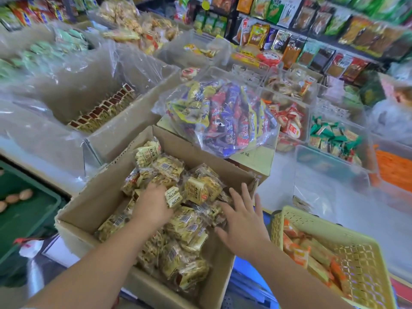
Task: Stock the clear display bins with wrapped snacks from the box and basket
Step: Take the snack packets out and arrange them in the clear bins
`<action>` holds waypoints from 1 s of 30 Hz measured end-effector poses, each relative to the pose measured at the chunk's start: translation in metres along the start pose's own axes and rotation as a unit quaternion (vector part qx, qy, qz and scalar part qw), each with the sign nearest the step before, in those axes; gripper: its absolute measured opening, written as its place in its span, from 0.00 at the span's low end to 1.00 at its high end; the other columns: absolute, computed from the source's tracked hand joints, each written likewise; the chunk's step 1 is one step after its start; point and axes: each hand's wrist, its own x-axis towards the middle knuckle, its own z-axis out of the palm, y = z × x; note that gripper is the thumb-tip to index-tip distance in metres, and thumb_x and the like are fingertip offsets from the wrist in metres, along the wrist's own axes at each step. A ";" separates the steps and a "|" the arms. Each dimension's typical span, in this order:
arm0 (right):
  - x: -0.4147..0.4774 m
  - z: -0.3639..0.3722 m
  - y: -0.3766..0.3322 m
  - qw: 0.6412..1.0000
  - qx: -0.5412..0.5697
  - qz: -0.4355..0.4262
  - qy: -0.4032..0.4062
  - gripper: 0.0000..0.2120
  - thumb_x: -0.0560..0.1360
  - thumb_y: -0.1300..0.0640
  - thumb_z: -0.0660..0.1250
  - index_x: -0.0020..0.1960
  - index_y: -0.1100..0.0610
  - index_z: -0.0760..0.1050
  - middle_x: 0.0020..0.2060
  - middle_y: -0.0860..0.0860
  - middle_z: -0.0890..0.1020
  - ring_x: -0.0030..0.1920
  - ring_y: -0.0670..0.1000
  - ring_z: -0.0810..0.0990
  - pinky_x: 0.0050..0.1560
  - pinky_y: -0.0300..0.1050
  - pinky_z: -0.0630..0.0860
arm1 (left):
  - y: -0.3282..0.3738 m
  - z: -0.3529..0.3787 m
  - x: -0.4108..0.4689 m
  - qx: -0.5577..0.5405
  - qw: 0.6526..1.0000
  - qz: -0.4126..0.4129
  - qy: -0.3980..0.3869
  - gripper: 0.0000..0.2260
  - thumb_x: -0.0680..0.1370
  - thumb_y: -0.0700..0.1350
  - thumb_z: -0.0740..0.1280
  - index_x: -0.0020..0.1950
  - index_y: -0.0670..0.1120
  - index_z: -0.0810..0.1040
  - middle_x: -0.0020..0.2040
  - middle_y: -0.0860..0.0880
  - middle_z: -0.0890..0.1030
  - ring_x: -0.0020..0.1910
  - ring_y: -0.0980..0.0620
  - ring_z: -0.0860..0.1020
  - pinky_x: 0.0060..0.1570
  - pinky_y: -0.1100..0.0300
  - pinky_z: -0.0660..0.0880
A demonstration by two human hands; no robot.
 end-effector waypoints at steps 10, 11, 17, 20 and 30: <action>0.086 -0.014 -0.041 0.992 0.048 -0.025 -0.115 0.32 0.77 0.35 0.63 0.77 0.44 0.64 0.79 0.51 0.57 0.78 0.60 0.54 0.75 0.60 0.62 | -0.043 -0.027 -0.097 -0.200 0.973 0.032 0.111 0.27 0.68 0.46 0.82 0.66 0.52 0.80 0.57 0.63 0.68 0.53 0.62 0.75 0.53 0.63 0.75; 0.086 -0.012 -0.043 0.993 0.028 -0.020 -0.110 0.31 0.76 0.34 0.63 0.76 0.43 0.66 0.77 0.51 0.61 0.76 0.61 0.56 0.74 0.60 0.62 | -0.047 -0.025 -0.106 -0.203 0.972 0.030 0.117 0.27 0.68 0.45 0.82 0.66 0.51 0.80 0.59 0.62 0.69 0.57 0.60 0.75 0.59 0.57 0.76; 0.076 -0.004 -0.056 0.994 -0.033 -0.059 -0.087 0.22 0.80 0.38 0.60 0.71 0.44 0.73 0.66 0.54 0.67 0.68 0.60 0.63 0.68 0.56 0.64 | -0.055 -0.016 -0.129 -0.190 0.978 0.011 0.091 0.29 0.72 0.41 0.79 0.70 0.57 0.78 0.71 0.61 0.71 0.72 0.51 0.70 0.75 0.45 0.66; 0.072 -0.001 -0.055 0.990 0.012 -0.065 -0.125 0.19 0.81 0.46 0.62 0.70 0.50 0.73 0.66 0.56 0.65 0.67 0.61 0.66 0.67 0.56 0.70 | -0.051 -0.019 -0.131 -0.180 0.981 0.018 0.076 0.30 0.73 0.42 0.78 0.70 0.63 0.73 0.67 0.64 0.71 0.71 0.53 0.71 0.76 0.49 0.63; 0.047 -0.032 -0.007 0.965 0.249 -0.072 -0.028 0.17 0.77 0.59 0.69 0.63 0.46 0.78 0.50 0.47 0.75 0.53 0.50 0.77 0.56 0.42 0.74 | -0.007 -0.014 -0.142 -0.395 0.907 -0.083 0.124 0.27 0.70 0.49 0.81 0.59 0.75 0.75 0.54 0.66 0.82 0.55 0.61 0.80 0.52 0.58 0.79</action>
